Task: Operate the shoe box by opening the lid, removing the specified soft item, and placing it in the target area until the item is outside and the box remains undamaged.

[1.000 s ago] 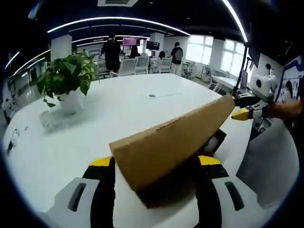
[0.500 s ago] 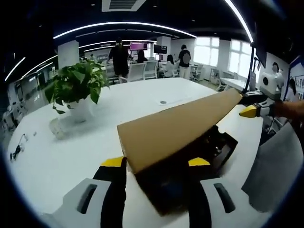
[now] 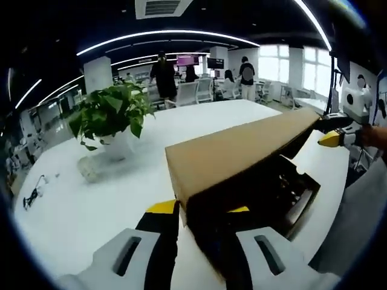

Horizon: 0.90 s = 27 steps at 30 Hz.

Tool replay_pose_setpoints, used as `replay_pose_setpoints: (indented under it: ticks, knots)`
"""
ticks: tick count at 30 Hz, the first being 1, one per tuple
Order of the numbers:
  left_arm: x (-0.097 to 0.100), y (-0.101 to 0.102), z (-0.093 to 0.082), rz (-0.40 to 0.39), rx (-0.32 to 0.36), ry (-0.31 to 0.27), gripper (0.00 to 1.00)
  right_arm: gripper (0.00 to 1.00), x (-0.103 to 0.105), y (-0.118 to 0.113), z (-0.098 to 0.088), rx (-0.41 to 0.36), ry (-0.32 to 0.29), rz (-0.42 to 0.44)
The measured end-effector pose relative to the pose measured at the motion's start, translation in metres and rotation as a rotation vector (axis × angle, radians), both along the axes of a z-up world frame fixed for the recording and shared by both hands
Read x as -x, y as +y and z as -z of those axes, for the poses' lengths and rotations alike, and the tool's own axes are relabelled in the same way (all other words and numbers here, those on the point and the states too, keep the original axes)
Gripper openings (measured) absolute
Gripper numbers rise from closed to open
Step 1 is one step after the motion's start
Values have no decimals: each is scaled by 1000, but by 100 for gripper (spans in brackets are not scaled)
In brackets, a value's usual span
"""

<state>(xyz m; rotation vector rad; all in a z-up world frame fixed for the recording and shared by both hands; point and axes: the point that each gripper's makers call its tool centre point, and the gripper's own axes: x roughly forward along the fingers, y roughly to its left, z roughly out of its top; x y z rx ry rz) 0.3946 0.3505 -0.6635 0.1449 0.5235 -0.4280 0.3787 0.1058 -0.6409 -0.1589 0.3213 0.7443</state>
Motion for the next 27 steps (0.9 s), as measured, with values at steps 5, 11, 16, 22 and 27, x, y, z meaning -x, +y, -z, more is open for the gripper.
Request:
replay_pose_setpoints:
  ticks: [5,11,16,22,27]
  knots:
    - [-5,7,-2,-28,-26,-12,12,39,-6,0,-2,1,-4,6]
    - [-11,13,-4,-56,-36,-21,3,35,-12,-3,-3,5,-7,9]
    - [-17,16,-5,-69,-33,-13,2,34,-14,-4,-3,6,-14,13]
    - [-20,17,-5,-67,-28,-18,2,28,-21,-8,0,74,-73,43]
    - [-26,18,-5,-70,-22,-23,1,26,-24,-9,13,82,-48,68]
